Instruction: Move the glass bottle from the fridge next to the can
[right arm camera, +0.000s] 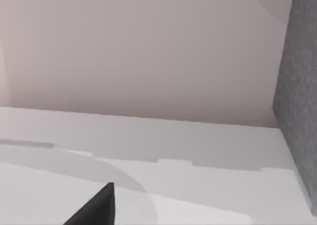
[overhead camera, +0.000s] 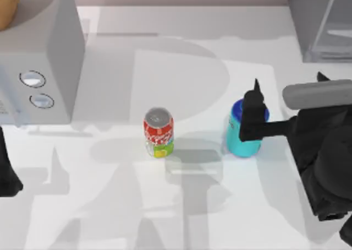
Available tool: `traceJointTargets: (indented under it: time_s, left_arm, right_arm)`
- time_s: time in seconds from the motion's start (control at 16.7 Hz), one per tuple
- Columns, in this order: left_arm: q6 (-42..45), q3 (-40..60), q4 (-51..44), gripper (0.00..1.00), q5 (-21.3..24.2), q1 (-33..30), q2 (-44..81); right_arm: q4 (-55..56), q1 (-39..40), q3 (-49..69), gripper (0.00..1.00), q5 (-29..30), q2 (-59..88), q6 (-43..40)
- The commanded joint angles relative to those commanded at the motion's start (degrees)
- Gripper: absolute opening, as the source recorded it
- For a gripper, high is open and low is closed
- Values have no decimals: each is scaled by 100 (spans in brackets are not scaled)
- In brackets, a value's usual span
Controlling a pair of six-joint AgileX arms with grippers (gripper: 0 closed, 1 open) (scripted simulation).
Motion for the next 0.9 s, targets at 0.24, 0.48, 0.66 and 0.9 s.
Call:
traceJointTargets:
  time_s: [0.24,0.48,0.66,0.9]
  left_arm:
    - [0,0,0,100,0,0,0]
    - [0,0,0,100,0,0,0]
    - [0,0,0,100,0,0,0]
    - [0,0,0,100,0,0,0]
  right_arm:
    - [-1745,-854,-512,100,-1053,-2316,-38]
    - [-3447,-1884,-1038,100,-2113,-4721,-59]
    - [-4558,-2706,-1417,100,-2820,-6365,-72]
    - [-5668,-3716,-1842,100,-3503,-7970,-92]
